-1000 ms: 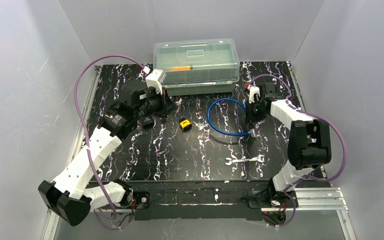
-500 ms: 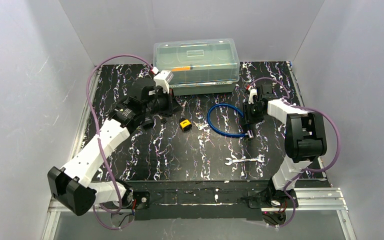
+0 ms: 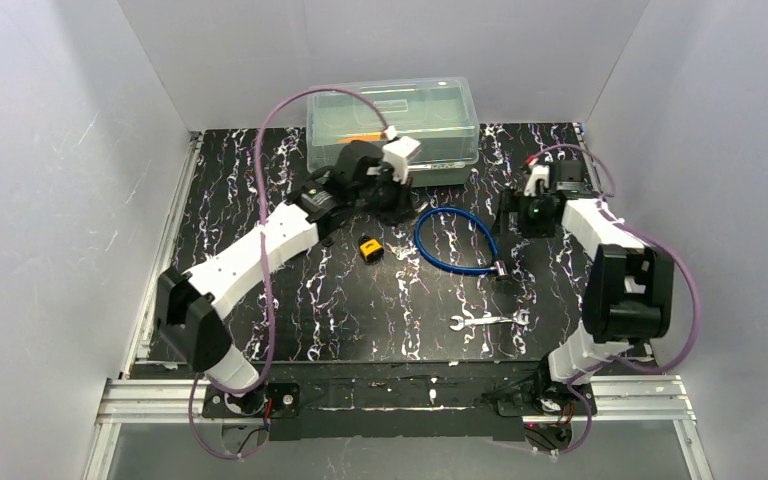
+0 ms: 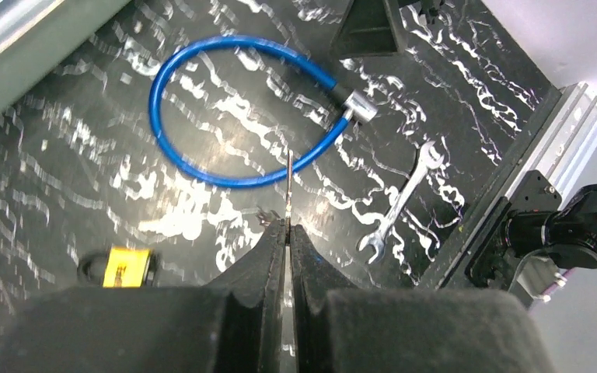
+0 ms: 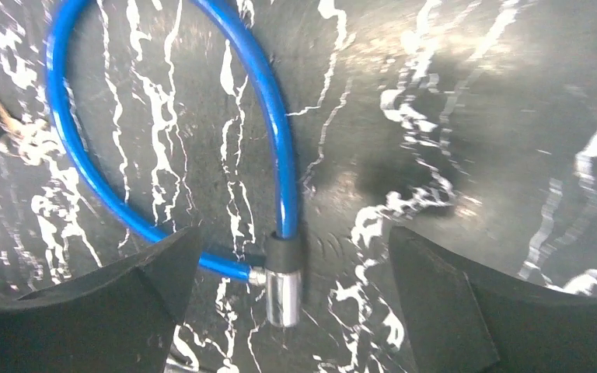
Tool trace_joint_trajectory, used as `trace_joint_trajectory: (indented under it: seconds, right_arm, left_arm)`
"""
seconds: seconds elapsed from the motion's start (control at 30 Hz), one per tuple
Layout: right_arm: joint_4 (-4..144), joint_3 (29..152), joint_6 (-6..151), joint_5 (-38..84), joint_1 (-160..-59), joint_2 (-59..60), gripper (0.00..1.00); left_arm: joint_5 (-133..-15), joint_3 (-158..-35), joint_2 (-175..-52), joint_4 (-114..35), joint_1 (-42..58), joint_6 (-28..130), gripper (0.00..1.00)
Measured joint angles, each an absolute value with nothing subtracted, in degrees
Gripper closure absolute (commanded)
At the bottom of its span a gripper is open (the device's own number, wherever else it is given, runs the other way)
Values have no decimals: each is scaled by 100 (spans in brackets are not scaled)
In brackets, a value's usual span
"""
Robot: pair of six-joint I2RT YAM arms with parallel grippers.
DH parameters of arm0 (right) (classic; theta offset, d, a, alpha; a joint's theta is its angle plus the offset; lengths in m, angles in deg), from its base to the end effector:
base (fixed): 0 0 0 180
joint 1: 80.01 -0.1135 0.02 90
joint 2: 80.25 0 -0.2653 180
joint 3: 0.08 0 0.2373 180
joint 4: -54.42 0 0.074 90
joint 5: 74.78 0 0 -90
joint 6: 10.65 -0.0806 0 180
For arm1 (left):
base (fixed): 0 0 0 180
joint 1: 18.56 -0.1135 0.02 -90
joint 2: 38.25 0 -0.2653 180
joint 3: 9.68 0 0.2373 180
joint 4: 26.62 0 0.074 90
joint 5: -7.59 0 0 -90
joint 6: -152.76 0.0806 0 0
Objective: Lock with the key
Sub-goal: Place the lock at the center of the board, then place the key at the center of the board.
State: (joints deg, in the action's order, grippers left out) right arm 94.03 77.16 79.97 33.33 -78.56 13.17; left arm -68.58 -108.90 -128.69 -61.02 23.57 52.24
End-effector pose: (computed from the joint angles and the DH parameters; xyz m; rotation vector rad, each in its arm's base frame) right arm 0.3489 0.0162 0.1877 -0.1051 2.5149 0.3866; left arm 0.2792 -0.2785 0.3492 0.7253 1.9744 -0.8134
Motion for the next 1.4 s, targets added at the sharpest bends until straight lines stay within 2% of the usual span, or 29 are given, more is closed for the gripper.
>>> trace_joint_trajectory:
  seconds: [0.2,0.37,0.6,0.87,1.03,1.27,1.4]
  right_arm:
    - [9361,7768,7650,4013,-6622,573,2]
    - [9077,7698,7093,4558,-5848,507,2]
    - [8806,7386,6564,5035,-5739,507,2]
    - [8406,7180,6205,5168,-5740,468,2]
    - [8354,7168,6128,5221,-5740,455,2]
    - [8337,7167,6108,5300,-5742,455,2]
    - [8352,7167,6163,5342,-5741,451,2]
  left_arm:
    - [-6848,-12042,-14037,-6043,2915,5673,100]
    - [-6845,-12692,-15050,-5962,3225,5955,100]
    - [-7063,-12811,-15974,-5758,3425,6195,100]
    - [-7381,-12811,-16445,-5668,3404,6562,100]
    - [-7422,-12819,-16588,-5668,3389,6651,73]
    - [-7423,-12999,-16726,-5821,3370,6641,56]
    - [-7348,-13234,-16693,-6089,3327,6581,34]
